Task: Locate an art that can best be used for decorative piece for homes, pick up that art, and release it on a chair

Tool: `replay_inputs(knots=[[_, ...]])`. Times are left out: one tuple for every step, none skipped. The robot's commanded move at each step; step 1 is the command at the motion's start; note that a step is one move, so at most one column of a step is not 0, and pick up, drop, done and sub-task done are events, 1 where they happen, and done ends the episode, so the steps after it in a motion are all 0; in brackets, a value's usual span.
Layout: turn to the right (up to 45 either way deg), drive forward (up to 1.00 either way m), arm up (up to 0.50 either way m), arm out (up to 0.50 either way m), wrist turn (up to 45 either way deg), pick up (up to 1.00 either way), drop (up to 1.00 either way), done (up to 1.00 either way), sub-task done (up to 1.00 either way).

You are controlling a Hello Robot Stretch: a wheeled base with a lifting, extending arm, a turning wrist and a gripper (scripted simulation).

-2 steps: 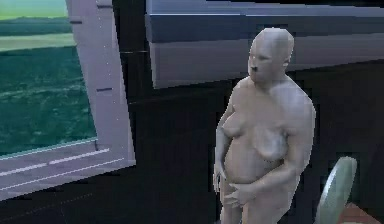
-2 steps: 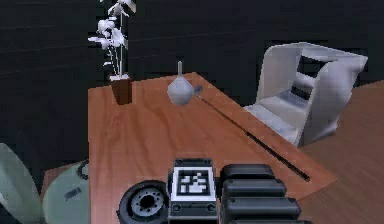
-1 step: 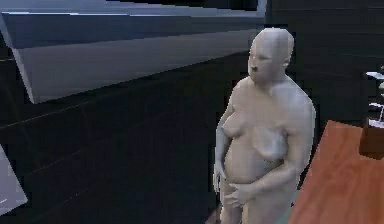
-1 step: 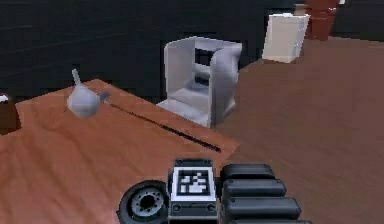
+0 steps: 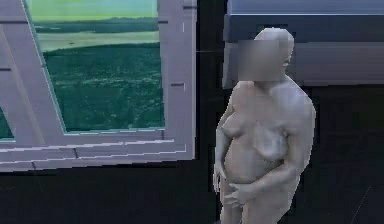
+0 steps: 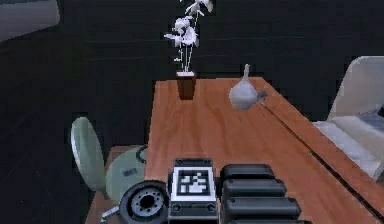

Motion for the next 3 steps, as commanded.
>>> replay_inputs(knots=[[-45.0,0.00,0.00,0.00,0.0,0.00,0.00,0.00,0.00],[-12.0,0.00,0.00,0.00,0.0,0.00,0.00,0.00,0.00],[45.0,0.00,0.00,0.00,0.0,0.00,0.00,0.00,0.00]])
